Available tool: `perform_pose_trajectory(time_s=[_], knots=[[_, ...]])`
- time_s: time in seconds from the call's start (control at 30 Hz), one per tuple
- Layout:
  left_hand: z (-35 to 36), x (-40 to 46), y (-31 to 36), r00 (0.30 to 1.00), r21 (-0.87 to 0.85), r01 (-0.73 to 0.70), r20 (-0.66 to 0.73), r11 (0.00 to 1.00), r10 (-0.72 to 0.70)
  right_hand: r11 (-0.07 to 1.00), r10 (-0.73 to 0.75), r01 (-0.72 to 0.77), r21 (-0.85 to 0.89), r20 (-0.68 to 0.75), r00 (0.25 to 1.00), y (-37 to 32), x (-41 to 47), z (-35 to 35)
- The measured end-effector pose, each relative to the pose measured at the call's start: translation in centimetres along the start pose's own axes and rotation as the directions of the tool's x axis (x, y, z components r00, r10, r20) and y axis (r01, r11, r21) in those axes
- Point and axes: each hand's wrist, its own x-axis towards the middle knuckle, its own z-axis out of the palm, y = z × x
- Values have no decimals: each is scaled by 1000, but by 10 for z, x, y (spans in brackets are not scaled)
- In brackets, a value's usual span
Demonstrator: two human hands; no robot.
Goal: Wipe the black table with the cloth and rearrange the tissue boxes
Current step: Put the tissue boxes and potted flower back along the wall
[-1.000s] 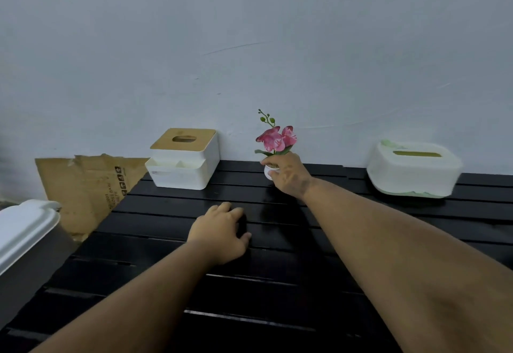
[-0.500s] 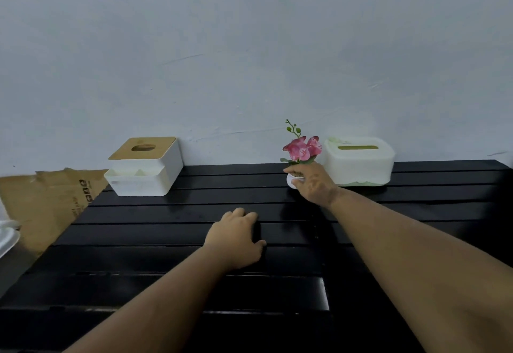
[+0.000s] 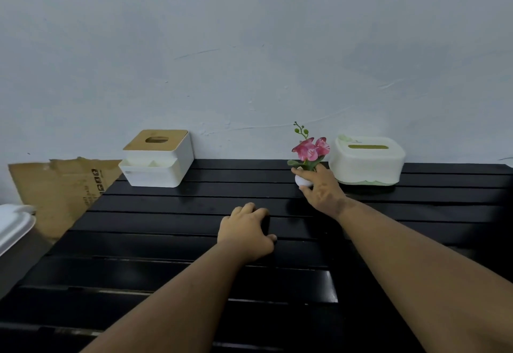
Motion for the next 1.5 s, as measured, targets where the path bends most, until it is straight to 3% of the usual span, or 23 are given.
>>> perform_pose_trajectory(time_s=[0.1,0.17,0.23,0.3,0.4,0.5,0.6,0.77,0.87,0.97,1.13,1.5], knots=[[-3,-1,-3,1000,-17,-6,22,1000,7,1000,0,-1,-8,-147,989,-12,-22,-2],[-10,-1,-11,1000,-125,-9,9,992,11,1000,-8,0,-29,-265,964,-28,-35,-3],[-22,-3,-28,996,-250,2,-88,968,-25,995,-17,-17,-97,-337,941,-49,-37,-1],[-38,-1,-60,978,-295,44,-183,955,-102,994,-89,58,-97,-354,931,-71,-29,8],[-64,2,-125,955,-284,158,-200,946,-219,983,-152,172,68,-234,960,-112,-9,34],[-87,8,-193,908,-278,287,-226,917,-353,949,-148,143,281,-5,989,-165,13,64],[-103,22,-249,857,-310,378,-241,873,-456,924,-152,82,373,161,975,-214,39,90],[-116,59,-309,831,-354,421,-218,835,-511,892,-156,48,450,207,966,-270,91,133],[-117,77,-331,883,-562,349,-72,750,-465,898,-91,-24,439,240,967,-285,111,150],[-113,89,-340,917,-694,314,45,648,-396,905,-45,-32,423,172,984,-294,122,167],[-103,96,-342,924,-779,259,26,571,-383,901,9,-41,431,76,997,-299,132,189],[-110,67,-240,958,-743,157,-47,650,-284,839,-53,41,542,7,999,-229,71,101]])
